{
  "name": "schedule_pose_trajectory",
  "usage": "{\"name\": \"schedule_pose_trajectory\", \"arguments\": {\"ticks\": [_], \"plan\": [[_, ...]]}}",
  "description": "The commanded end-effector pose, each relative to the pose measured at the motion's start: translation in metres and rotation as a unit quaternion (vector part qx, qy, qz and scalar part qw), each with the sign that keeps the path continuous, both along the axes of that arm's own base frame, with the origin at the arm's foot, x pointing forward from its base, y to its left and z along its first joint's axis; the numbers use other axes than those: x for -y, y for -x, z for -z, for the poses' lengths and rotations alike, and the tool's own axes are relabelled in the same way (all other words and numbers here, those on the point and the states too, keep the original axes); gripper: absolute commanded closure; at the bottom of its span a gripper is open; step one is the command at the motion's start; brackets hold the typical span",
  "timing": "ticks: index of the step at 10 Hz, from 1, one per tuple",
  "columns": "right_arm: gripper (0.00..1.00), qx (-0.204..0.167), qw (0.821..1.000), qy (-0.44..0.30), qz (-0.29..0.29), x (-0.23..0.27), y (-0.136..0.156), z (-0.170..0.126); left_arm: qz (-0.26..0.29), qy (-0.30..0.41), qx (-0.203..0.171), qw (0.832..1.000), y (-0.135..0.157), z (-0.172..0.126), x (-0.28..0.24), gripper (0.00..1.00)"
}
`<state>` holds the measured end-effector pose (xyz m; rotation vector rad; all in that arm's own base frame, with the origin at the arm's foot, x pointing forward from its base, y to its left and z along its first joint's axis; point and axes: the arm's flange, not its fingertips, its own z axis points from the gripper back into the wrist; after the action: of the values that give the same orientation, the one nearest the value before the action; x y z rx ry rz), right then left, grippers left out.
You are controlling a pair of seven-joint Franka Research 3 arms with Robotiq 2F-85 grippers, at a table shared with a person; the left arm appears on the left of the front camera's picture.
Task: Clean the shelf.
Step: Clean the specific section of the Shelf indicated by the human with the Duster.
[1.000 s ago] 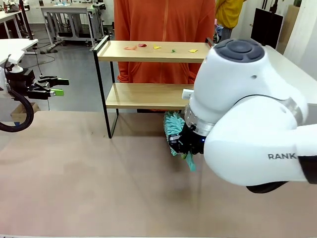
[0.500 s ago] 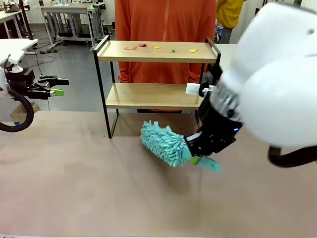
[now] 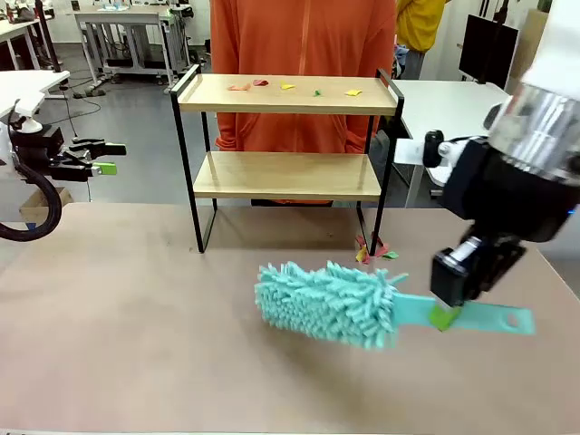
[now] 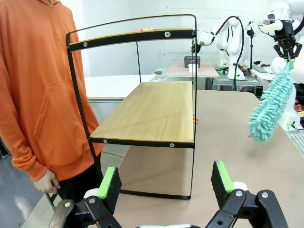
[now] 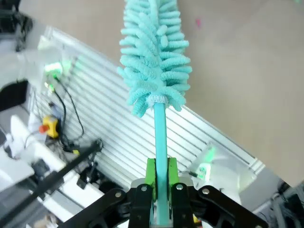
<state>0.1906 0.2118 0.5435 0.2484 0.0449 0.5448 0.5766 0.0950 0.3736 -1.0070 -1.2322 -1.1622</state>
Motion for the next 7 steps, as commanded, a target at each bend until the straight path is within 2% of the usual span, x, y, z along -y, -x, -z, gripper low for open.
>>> {"name": "schedule_pose_trajectory", "arguments": {"ticks": [1,3,5,6,7], "plan": [[0.87,0.012,0.999,-0.006,-0.048,0.017,0.013,0.000,0.001,-0.002,0.003,1.000,0.001,-0.003,0.000,0.00],[0.87,0.028,0.998,-0.014,-0.062,0.033,0.026,0.009,0.001,-0.002,0.003,1.000,0.001,-0.003,0.000,0.00],[0.87,0.046,0.996,-0.052,-0.056,0.042,0.029,0.015,0.001,-0.002,0.003,1.000,0.001,-0.003,0.000,0.00],[0.87,0.024,0.998,0.000,-0.053,0.030,0.027,0.005,0.001,-0.002,0.003,1.000,0.001,-0.003,0.000,0.00],[0.87,0.024,0.998,0.000,-0.053,0.030,0.027,0.005,0.001,-0.002,0.003,1.000,0.001,-0.003,0.000,0.00]]}}
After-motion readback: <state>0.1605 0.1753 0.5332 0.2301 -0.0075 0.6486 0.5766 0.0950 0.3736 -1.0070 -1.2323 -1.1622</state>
